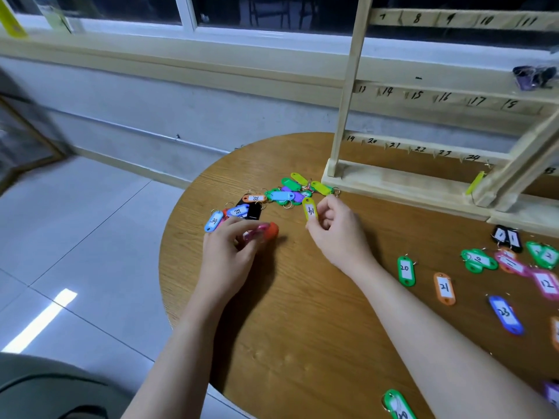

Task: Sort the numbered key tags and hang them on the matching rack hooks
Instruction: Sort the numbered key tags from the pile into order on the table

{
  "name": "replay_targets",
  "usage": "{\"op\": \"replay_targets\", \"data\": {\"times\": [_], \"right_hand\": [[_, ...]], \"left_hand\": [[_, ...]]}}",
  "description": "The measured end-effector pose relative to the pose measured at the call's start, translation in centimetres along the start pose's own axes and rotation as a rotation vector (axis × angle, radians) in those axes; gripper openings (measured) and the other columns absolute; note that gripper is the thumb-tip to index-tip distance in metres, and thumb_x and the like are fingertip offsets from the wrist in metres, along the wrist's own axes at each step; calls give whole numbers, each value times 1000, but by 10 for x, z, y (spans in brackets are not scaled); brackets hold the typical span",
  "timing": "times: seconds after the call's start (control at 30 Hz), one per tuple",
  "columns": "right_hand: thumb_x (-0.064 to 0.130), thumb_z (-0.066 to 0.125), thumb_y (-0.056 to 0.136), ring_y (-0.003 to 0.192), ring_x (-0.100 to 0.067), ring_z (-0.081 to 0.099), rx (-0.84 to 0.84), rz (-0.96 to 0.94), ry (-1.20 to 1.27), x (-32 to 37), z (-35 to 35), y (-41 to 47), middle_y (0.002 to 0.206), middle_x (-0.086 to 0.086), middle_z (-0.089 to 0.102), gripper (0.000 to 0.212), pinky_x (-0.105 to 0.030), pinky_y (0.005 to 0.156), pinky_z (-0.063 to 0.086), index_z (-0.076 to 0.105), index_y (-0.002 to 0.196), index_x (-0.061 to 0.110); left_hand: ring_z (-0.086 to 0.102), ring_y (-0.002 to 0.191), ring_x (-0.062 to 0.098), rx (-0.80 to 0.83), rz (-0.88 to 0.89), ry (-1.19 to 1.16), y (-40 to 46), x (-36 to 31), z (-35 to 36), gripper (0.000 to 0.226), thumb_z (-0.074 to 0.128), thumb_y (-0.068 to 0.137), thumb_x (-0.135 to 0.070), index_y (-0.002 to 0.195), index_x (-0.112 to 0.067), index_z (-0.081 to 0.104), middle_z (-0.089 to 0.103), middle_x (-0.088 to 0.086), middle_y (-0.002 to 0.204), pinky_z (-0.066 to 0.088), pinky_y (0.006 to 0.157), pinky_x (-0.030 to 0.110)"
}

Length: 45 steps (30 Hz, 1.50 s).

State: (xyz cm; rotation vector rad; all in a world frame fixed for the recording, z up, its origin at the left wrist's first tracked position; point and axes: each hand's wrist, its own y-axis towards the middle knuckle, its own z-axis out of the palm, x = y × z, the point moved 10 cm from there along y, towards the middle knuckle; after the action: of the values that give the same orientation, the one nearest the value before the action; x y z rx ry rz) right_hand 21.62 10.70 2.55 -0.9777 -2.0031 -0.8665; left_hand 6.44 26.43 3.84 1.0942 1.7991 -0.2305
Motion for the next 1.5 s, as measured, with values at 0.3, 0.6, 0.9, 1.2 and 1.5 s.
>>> {"op": "replay_targets", "data": {"times": [0.3, 0.6, 0.9, 1.2, 1.5], "right_hand": [[18, 62, 96, 59, -5, 50, 32, -1, -73, 2, 3, 1, 66, 12, 59, 12, -26, 57, 39, 73, 91, 16], [22, 56, 98, 57, -11, 51, 19, -18, -108, 3, 5, -1, 64, 5, 60, 13, -36, 59, 44, 61, 86, 20], [16, 57, 97, 47, -7, 47, -10, -76, -228, 12, 6, -5, 65, 12, 63, 13, -28, 51, 31, 50, 98, 26], [23, 56, 99, 57, -7, 49, -61, -127, -245, 17, 5, -4, 63, 9, 56, 17, -34, 52, 41, 70, 109, 22], [26, 48, 99, 70, -20, 62, -33, -55, -217, 7, 8, -1, 78, 3, 70, 23, -43, 67, 54, 70, 100, 20]], "left_hand": [[46, 53, -1, -38, -141, -135, -1, 16, 1, 16, 83, 80, -26, 71, -21, 72, 62, -13, 56, 36, 55, 16], [47, 56, 6, 51, -36, -99, 0, 9, 8, 23, 64, 97, -34, 77, -23, 67, 58, -12, 59, 37, 56, 24], [58, 71, 12, 106, 36, -31, 2, 17, 12, 28, 45, 100, -38, 82, -24, 61, 63, -8, 71, 50, 72, 43], [56, 65, 15, 104, 17, -40, 3, 21, 12, 32, 42, 99, -39, 75, -23, 57, 59, -7, 65, 46, 65, 42], [62, 81, 8, 6, -49, -149, -3, 15, -2, 12, 57, 101, -21, 93, -20, 66, 71, -7, 87, 45, 75, 18]]}}
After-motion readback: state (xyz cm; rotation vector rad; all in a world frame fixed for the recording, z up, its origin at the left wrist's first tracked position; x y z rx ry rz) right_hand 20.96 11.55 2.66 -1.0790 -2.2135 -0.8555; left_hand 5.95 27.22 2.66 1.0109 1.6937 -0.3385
